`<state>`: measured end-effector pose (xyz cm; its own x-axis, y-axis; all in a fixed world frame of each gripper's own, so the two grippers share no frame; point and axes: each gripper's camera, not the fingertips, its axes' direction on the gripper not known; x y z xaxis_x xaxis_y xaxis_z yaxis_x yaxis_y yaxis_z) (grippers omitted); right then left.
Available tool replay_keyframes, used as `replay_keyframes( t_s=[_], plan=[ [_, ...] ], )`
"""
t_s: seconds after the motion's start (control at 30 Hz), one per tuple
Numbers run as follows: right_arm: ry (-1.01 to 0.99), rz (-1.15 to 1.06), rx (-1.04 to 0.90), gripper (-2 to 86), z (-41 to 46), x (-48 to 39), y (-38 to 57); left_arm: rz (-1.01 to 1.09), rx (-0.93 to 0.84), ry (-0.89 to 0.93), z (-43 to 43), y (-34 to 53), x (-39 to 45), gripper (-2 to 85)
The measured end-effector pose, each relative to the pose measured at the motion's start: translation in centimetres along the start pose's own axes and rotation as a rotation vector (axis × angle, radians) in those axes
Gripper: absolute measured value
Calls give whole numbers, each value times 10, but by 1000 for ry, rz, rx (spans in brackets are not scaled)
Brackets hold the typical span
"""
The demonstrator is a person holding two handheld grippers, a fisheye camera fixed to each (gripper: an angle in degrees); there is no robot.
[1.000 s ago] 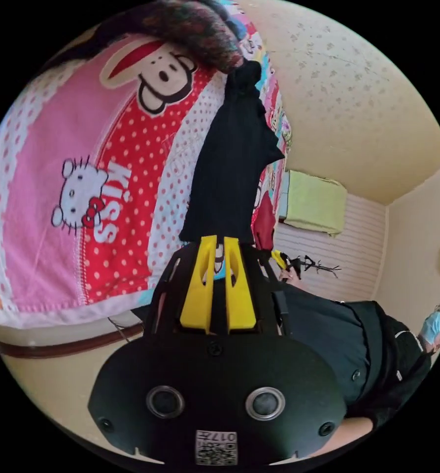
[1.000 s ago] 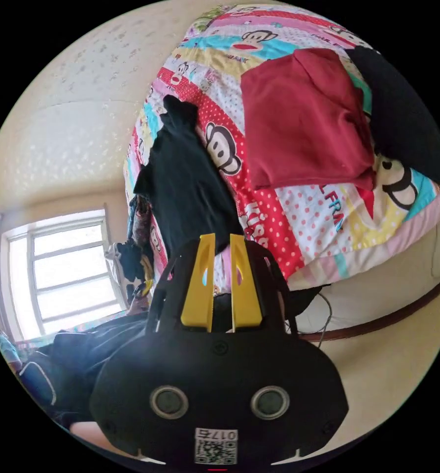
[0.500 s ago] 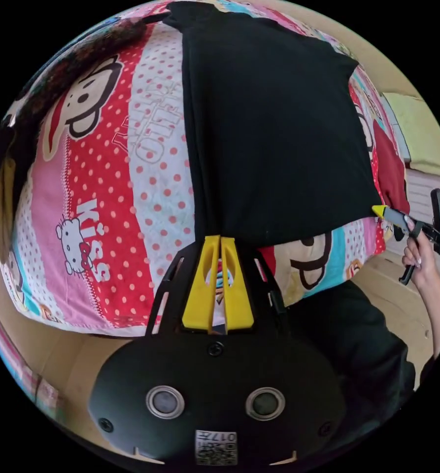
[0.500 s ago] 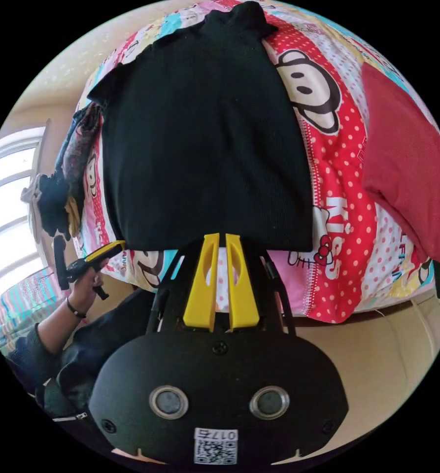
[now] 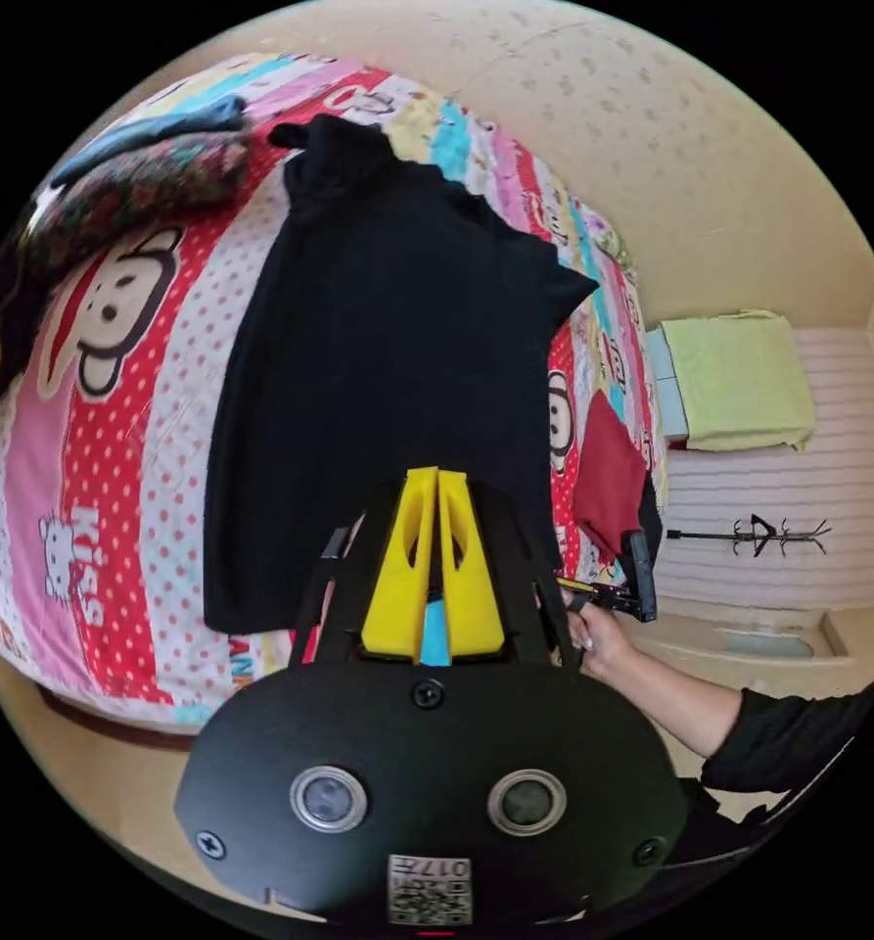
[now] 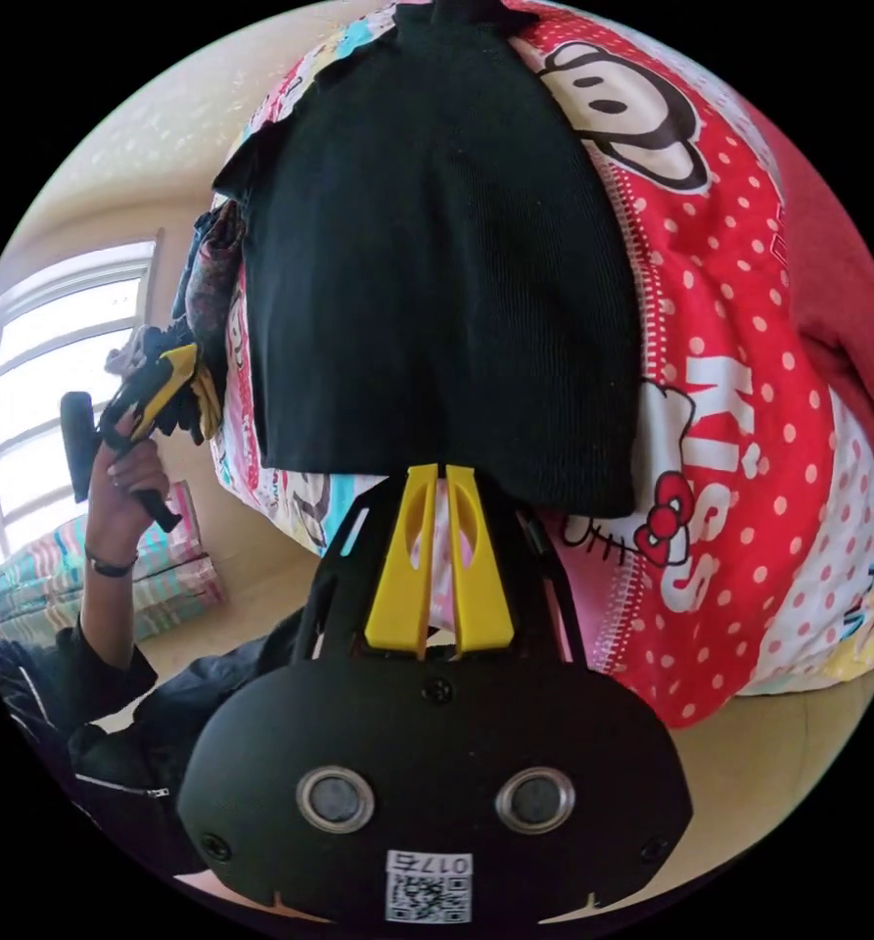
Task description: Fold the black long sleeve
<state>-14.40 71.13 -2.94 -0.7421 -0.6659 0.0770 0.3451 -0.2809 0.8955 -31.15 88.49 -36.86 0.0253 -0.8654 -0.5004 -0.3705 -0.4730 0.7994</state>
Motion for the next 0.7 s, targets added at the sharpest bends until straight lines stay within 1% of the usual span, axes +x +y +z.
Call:
replay_keyframes(
  t_s=[0.03, 0.1, 0.17, 0.2, 0.27, 0.33, 0.4, 0.47, 0.53, 0.63, 0.7],
  plan=[
    [-22, -37, 33, 29, -13, 1, 2, 48, 6, -32, 17, -13, 12, -9],
    [-56, -94, 120, 33, -43, 5, 4, 71, -22, -69, 53, -27, 15, -9],
    [-82, -132, 238, 41, -94, 21, -4, 44, -111, -106, 102, -32, 3, -8],
    [-84, -139, 261, 43, -107, 28, -9, 7, -213, -129, 141, -27, -11, -8],
    [-93, -151, 357, 53, -161, 58, -42, -44, -74, -103, 148, -3, -30, -7],
    [-106, -157, 421, 59, -198, 80, -79, -138, 70, 15, 146, 31, -57, -6],
    [-110, -174, 460, 62, -227, 97, -121, -96, 140, 38, 143, 51, -64, -6],
    [-102, -205, 500, 64, -253, 108, -178, -85, 161, 46, 139, 61, -69, -6],
    [-66, -227, 497, 67, -259, 109, -219, -93, 153, 30, 137, 66, -73, -6],
    [-5, -226, 446, 66, -248, 112, -272, -82, 170, -2, 134, 76, -76, -5],
    [-21, -228, 422, 62, -235, 115, -288, -81, 178, -12, 131, 82, -79, -5]
  ],
)
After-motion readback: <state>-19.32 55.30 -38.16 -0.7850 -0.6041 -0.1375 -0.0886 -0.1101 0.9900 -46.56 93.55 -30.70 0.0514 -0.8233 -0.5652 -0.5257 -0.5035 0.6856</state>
